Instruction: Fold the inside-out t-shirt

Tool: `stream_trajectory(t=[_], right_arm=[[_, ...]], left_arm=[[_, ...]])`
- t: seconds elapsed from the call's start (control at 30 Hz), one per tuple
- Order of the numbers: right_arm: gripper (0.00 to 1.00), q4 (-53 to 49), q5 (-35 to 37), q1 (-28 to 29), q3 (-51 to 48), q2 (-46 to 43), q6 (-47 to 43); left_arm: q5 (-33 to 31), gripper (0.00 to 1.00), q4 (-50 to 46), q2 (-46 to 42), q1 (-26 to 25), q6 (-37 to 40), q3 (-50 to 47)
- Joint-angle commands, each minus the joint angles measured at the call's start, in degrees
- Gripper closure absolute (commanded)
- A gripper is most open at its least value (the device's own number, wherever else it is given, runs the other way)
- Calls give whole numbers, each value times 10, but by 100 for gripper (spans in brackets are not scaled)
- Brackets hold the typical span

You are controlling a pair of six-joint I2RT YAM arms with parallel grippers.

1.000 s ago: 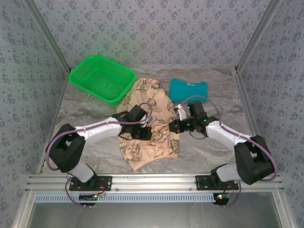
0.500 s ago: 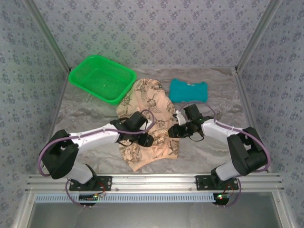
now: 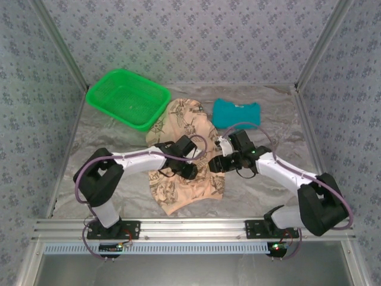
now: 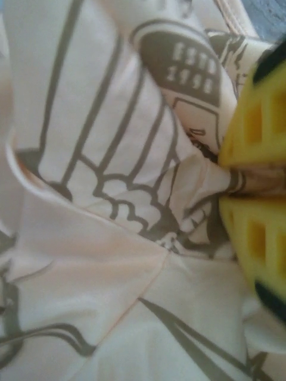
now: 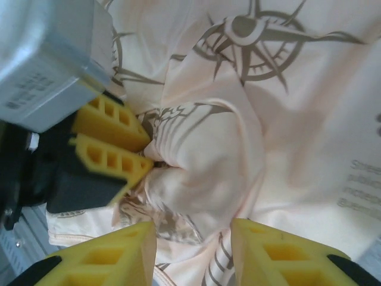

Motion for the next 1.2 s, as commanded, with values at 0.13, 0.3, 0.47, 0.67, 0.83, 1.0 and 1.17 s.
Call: stream_trajectory(t=[0.13,0.3,0.47,0.67,0.83,1.0,1.17], right_arm=[[62,-37,120,84,29,-30,1],[60,26,130,105,23,-4,82],[91,59,188,90,-2,40,124],[100,130,100,96,-50,28,69],[100,186,82,139,-104,-23,-35],[94,130,131,152,-95,-48,-62],[65,136,181,174,-90,-66,-107]], left_arm=[[-25,99,-7,-72,0,-5,22],[32,97,67,-147,1,-18,-24],[131,93,251,-220,4,-8,-149],[173,94,361,-222,31,-48,-214],[205,80,419,-172,57,-62,-239],[179,58,375,-124,90,-85,-229],[185,48,321,-127,89,-68,-200]])
